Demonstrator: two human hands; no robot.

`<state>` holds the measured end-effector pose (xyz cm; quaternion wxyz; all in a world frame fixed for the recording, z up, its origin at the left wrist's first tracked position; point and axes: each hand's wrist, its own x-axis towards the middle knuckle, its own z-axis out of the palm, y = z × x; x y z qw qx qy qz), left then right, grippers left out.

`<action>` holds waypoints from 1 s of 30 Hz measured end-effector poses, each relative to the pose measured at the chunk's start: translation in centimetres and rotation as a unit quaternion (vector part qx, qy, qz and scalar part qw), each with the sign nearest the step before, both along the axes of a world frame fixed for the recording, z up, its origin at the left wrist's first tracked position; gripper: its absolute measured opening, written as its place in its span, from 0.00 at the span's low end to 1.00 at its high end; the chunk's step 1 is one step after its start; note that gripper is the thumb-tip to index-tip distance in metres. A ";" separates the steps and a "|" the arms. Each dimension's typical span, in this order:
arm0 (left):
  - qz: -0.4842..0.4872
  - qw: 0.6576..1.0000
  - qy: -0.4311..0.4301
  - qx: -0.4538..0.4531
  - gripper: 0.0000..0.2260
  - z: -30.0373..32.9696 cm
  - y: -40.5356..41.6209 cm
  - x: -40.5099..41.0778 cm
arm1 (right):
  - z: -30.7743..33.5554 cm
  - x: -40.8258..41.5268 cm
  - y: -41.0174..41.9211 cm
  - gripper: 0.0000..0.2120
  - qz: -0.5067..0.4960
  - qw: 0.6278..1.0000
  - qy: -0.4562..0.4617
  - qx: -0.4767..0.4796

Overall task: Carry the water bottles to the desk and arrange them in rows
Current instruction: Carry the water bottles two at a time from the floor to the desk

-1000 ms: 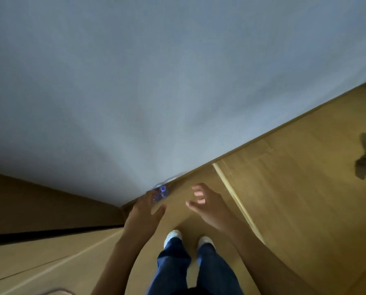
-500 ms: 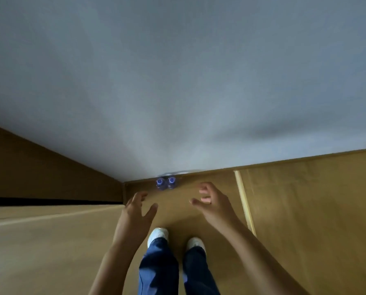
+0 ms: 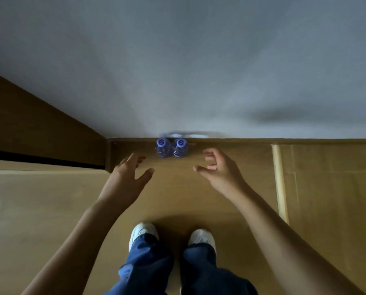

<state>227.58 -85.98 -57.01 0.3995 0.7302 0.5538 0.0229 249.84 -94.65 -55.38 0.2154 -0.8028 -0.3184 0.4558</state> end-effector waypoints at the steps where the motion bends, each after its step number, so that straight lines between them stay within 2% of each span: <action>1: -0.009 1.000 0.004 0.006 0.20 -2.6 0.7 0.2 | -2.7 0.2 0.6 0.27 0.004 1.000 -0.006 -0.003; 5: -0.025 0.999 0.004 0.023 0.22 -12.0 3.4 1.5 | -12.7 0.8 3.3 0.31 0.030 0.999 -0.010 -0.003; 6: -0.032 0.999 -0.003 0.027 0.23 -14.1 4.1 1.9 | -14.8 0.9 4.0 0.30 0.036 0.999 -0.008 0.002; 8: -0.040 0.999 -0.020 0.031 0.26 -17.8 5.5 2.8 | -18.5 1.1 5.3 0.23 0.034 0.999 0.003 0.029; 11: -0.033 0.999 -0.029 0.029 0.29 -22.4 7.5 4.1 | -23.2 1.2 7.4 0.22 0.059 0.996 -0.009 0.069; 16: 0.017 0.991 -0.123 0.056 0.25 -26.4 7.3 5.6 | -27.1 0.5 8.8 0.24 0.076 0.987 -0.052 0.131; 21: 0.051 0.981 -0.171 0.073 0.18 -26.0 6.3 5.9 | -27.0 0.6 8.0 0.23 0.051 0.988 -0.026 0.145; 25: 0.062 0.981 -0.178 0.047 0.18 -22.7 5.1 3.9 | -24.0 0.2 7.4 0.16 0.069 0.991 0.017 0.116; 30: 0.072 0.983 -0.162 0.040 0.20 -12.8 3.7 0.8 | -14.4 -2.2 6.7 0.29 0.097 0.984 0.039 0.144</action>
